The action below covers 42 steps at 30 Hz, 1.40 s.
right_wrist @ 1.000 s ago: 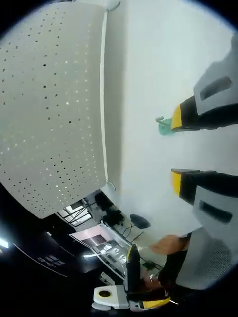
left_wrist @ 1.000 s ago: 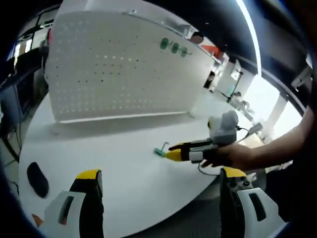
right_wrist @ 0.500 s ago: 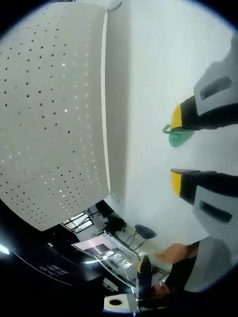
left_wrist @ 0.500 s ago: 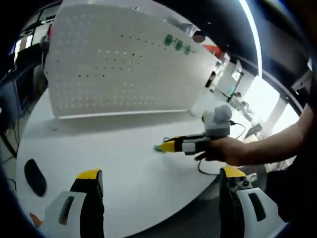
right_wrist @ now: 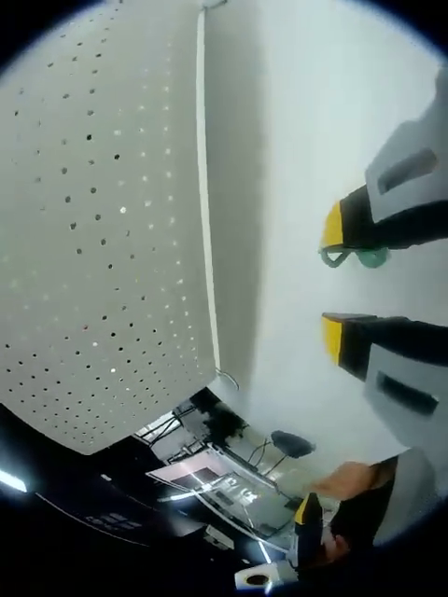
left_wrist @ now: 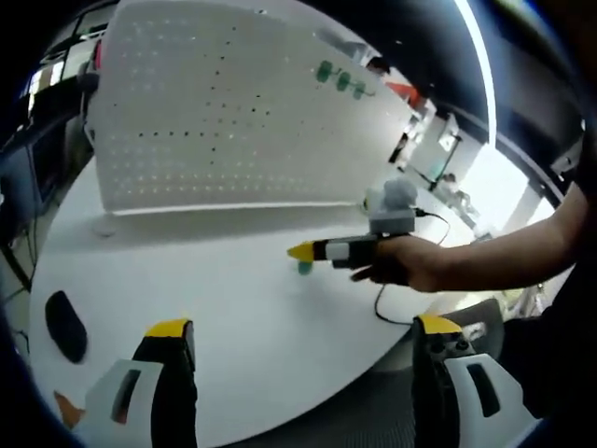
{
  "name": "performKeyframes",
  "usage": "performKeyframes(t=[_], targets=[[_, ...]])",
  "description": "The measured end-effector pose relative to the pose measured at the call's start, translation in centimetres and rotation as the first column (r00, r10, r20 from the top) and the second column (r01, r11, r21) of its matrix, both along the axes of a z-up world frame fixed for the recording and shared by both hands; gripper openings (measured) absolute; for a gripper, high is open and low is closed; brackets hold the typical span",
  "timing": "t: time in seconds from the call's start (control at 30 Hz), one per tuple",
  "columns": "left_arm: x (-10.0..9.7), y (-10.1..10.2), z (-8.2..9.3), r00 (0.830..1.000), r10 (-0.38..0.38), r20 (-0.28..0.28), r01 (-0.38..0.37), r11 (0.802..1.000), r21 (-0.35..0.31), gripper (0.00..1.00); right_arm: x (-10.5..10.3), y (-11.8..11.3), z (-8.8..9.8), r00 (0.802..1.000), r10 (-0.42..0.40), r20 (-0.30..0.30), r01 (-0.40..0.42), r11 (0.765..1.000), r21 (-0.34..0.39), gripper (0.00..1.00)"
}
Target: Insert the hook assembly into the mounting plate slot until the hook locks in place.
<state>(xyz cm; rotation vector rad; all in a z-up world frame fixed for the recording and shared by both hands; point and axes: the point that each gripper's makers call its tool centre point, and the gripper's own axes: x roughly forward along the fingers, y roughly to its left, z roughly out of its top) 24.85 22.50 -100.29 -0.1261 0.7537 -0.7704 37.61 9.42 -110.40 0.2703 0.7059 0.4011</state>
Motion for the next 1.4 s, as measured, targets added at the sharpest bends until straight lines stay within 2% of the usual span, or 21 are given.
performKeyframes(t=[0.13, 0.2, 0.57, 0.83, 1.17, 1.33, 1.4], targets=[[0.0, 0.0, -0.1, 1.0, -0.003, -0.003, 0.003, 1.0, 0.001, 0.98, 0.5, 0.7, -0.3, 1.0, 0.028, -0.007, -0.028, 1.0, -0.009, 0.1], [0.1, -0.1, 0.0, 1.0, -0.002, -0.001, 0.002, 1.0, 0.001, 0.98, 0.5, 0.6, -0.6, 0.999, 0.049, -0.018, -0.049, 0.998, -0.04, 0.04], [-0.1, -0.2, 0.2, 1.0, 0.002, 0.006, -0.002, 1.0, 0.0, 0.98, 0.3, -0.1, 0.6, 0.999, 0.05, 0.007, -0.049, 0.997, -0.052, 0.0], [0.0, -0.7, 1.1, 1.0, -0.004, 0.029, 0.004, 1.0, -0.01, 1.0, 0.2, -0.2, 2.6, 0.997, 0.057, 0.049, -0.054, 0.997, -0.051, 0.0], [0.0, -0.4, 2.1, 0.998, 0.005, 0.064, -0.004, 1.0, -0.011, 1.0, 0.2, -0.1, 5.3, 0.992, 0.057, 0.109, -0.053, 0.998, -0.037, 0.0], [0.2, -0.2, 2.8, 0.996, 0.015, 0.084, -0.015, 1.0, -0.008, 1.0, 0.0, 0.1, 7.5, 0.988, 0.051, 0.146, -0.049, 0.999, -0.013, 0.0], [0.2, -0.2, 2.9, 0.995, 0.004, 0.097, -0.005, 1.0, 0.013, 1.0, -0.1, 0.2, 8.6, 0.985, 0.045, 0.168, -0.046, 0.999, -0.001, 0.0]])
